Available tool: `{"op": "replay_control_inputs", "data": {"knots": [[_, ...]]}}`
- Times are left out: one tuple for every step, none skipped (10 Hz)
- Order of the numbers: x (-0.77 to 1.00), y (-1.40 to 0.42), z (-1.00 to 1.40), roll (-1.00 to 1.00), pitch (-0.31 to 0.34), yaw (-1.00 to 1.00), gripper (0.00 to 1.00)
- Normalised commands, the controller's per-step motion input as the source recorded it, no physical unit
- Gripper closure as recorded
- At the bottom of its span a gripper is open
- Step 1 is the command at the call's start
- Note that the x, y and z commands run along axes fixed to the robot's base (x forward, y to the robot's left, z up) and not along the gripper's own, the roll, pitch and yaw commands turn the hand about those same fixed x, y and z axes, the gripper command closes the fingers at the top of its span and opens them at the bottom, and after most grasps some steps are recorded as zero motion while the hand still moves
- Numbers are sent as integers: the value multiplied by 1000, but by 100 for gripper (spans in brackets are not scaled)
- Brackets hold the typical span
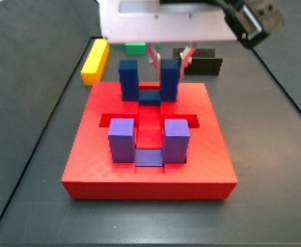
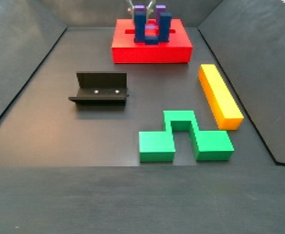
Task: Pick up the blue object. Move up. Place the blue object on the fixture. Regrasp the blue object. Move to above the board. Insert the blue object.
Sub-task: Insert the blue object.
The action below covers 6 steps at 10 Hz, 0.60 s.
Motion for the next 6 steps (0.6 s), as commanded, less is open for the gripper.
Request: {"op": "replay_control_inputs", "data": {"knots": [[811,0,-551,0,0,0,100],[774,9,-574,0,0,0,100],[629,0,-571,0,0,-29,100],[363,0,-406,60,0,-66,100],[371,0,-337,64,13,-169,100],[0,0,0,0,0,0,100]]}}
